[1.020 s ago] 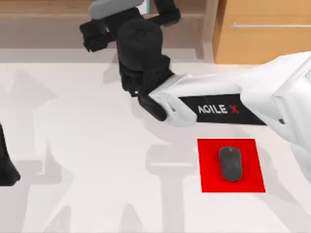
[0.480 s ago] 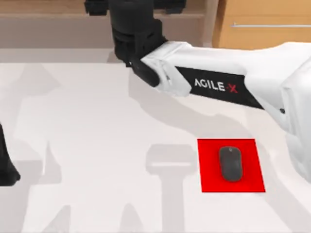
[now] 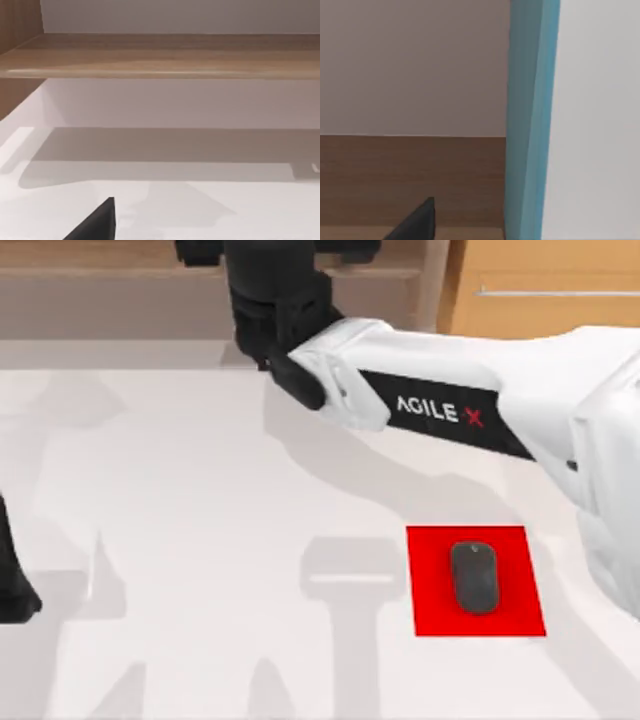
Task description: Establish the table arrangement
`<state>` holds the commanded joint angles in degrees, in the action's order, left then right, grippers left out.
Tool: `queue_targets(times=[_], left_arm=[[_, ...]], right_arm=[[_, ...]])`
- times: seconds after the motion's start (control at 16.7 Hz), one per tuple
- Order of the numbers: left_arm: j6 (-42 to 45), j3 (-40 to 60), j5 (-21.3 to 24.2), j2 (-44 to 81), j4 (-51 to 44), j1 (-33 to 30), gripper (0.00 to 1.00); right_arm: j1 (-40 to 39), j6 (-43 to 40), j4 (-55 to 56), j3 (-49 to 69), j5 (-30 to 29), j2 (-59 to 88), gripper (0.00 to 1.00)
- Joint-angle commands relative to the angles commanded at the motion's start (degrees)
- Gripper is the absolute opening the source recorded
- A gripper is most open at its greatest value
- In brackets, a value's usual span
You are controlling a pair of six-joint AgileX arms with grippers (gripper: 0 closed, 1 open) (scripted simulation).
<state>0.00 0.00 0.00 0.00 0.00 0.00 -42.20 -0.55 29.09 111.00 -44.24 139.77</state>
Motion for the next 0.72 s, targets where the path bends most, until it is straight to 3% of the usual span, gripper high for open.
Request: queue_targets(times=[0.42,0.72], left_arm=[[0.0,0.0,0.0,0.0,0.0,0.0,1.00],[0.0,0.0,0.0,0.0,0.0,0.0,1.00]], right_arm=[[0.8,0.0,-1.6,3.7,0.8,2.1,1.00],[0.8,0.0,-1.6,3.7,0.8,2.1,0.62]])
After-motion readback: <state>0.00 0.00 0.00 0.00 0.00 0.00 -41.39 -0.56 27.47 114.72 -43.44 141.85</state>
